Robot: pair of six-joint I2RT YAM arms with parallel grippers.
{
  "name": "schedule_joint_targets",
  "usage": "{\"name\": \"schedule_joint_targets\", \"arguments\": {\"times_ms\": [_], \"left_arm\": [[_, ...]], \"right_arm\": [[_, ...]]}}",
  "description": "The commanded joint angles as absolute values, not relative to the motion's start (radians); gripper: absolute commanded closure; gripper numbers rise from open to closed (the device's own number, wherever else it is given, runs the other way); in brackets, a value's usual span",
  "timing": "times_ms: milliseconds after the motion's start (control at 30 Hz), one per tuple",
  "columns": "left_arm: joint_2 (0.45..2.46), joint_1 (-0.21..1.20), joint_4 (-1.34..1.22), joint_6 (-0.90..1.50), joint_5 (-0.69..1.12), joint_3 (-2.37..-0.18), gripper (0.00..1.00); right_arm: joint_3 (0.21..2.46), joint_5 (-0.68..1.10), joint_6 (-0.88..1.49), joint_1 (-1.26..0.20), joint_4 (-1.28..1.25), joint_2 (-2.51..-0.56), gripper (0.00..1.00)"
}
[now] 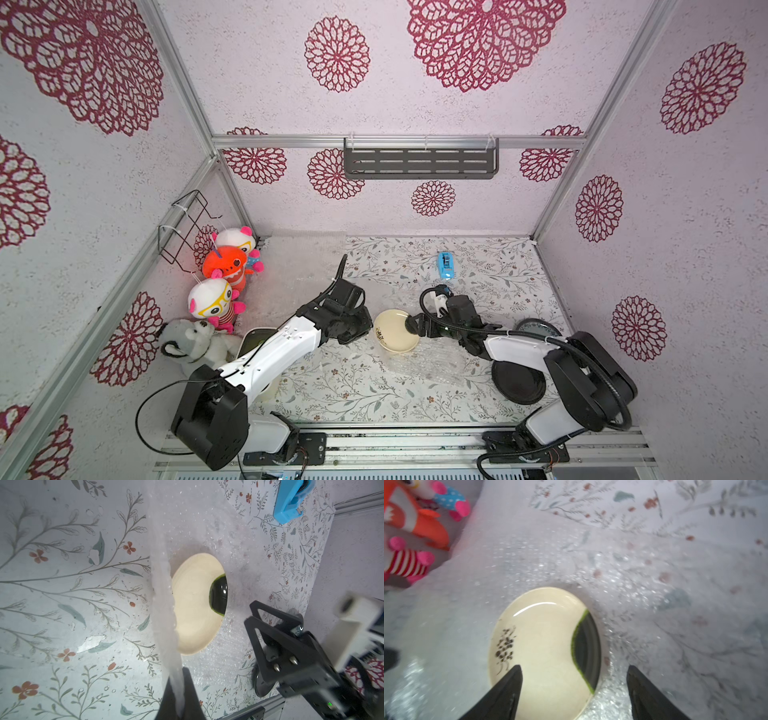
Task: Wrap dinner plates in bubble wrap
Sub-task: Place the plate on the bubble wrap, then wrap the plate in the bubble wrap.
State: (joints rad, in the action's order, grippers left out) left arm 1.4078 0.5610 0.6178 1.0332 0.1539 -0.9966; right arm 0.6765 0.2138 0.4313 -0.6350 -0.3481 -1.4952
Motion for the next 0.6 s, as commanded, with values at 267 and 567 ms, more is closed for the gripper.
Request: {"name": "schedule_joint_targets", "arguments": {"times_ms": [267,567], "left_arm": [[1.477,0.594,0.649,1.111,0.165,-1.026,1.00],[1.491,0.595,0.579,1.145,0.204,-1.011,1.00]], "right_arm": [[0.712,0.222,0.176,-0.932,-0.569,-1.556,0.29],[0.729,0.096,0.211,-0.979,-0.677,-1.638,0.58]]}}
